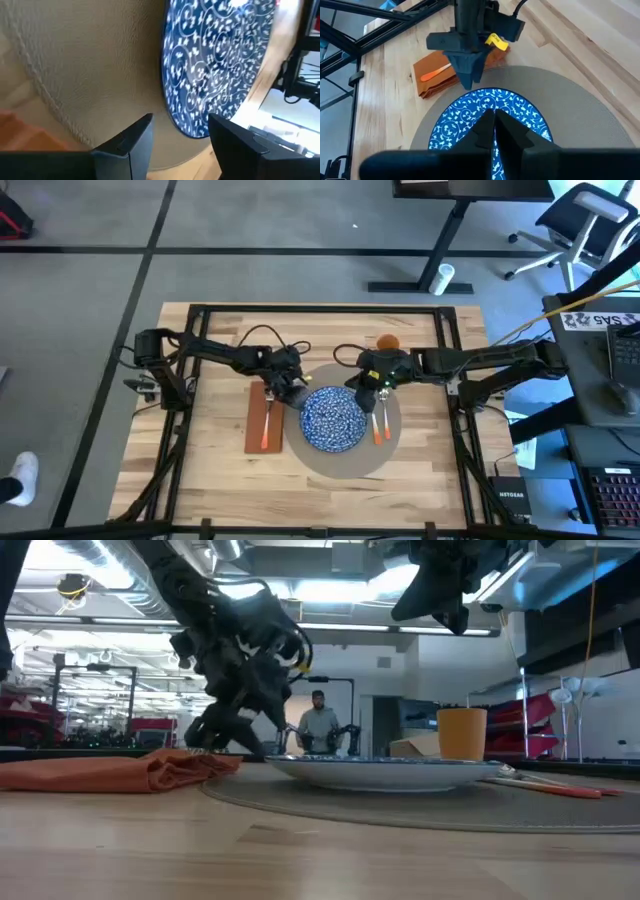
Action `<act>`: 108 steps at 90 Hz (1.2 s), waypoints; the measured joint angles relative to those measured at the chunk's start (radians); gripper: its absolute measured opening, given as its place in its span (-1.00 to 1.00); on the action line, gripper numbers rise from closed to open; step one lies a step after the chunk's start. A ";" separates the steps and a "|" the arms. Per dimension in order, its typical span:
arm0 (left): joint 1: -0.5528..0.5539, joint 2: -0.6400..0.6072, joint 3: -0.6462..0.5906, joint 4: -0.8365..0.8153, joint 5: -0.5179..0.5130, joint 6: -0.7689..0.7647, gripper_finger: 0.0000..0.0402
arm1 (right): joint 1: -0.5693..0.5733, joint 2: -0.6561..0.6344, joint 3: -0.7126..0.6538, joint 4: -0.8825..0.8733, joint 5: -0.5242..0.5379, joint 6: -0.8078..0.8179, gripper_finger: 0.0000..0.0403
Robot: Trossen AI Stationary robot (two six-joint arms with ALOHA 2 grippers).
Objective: Set table place
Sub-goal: Put the blue plate on the gray mat, then adjust the gray mat
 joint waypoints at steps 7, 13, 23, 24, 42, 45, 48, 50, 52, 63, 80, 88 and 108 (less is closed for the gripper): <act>-0.001 0.000 0.000 -0.001 -0.004 -0.004 0.00 | 0.000 0.000 0.000 0.000 0.000 0.000 -1.00; 0.000 0.000 0.000 -0.004 -0.027 0.011 0.07 | 0.000 0.000 0.000 0.000 0.000 0.000 -1.00; 0.001 0.000 0.000 -0.002 -0.033 0.034 0.14 | 0.000 0.000 0.000 0.000 0.000 -0.001 -1.00; 0.001 0.000 0.000 -0.002 -0.033 0.036 0.14 | 0.000 0.000 0.000 0.000 0.000 -0.002 -1.00; 0.019 -0.006 0.000 -0.005 0.000 0.067 0.03 | 0.000 0.000 0.000 0.000 0.035 -0.020 -1.00; 0.025 -0.011 0.000 -0.002 0.000 0.072 -0.01 | 0.000 0.000 0.000 0.000 0.043 -0.021 -1.00; 0.031 -0.019 0.000 0.006 0.001 0.081 -0.06 | 0.000 0.000 0.000 0.000 0.052 -0.022 -1.00; 0.037 -0.026 0.000 0.008 0.000 0.089 -0.10 | 0.000 0.000 0.000 0.001 0.055 -0.024 -1.00; 0.042 -0.033 0.000 0.007 0.000 0.092 -0.13 | 0.000 0.000 0.000 0.001 0.058 -0.026 -1.00; 0.079 -0.088 0.000 0.011 0.001 0.112 -0.32 | 0.000 0.000 0.000 0.000 0.063 -0.033 -1.00; 0.134 -0.178 0.000 0.086 0.001 0.118 -0.58 | 0.000 0.000 0.000 0.001 0.063 -0.072 -1.00; 0.150 -0.212 0.000 0.112 0.001 0.156 -0.67 | -0.002 -0.010 0.000 0.002 0.063 -0.089 -1.00; 0.176 -0.281 0.000 0.124 0.001 0.223 -0.87 | -0.058 -0.070 0.000 0.000 0.061 -0.110 -1.00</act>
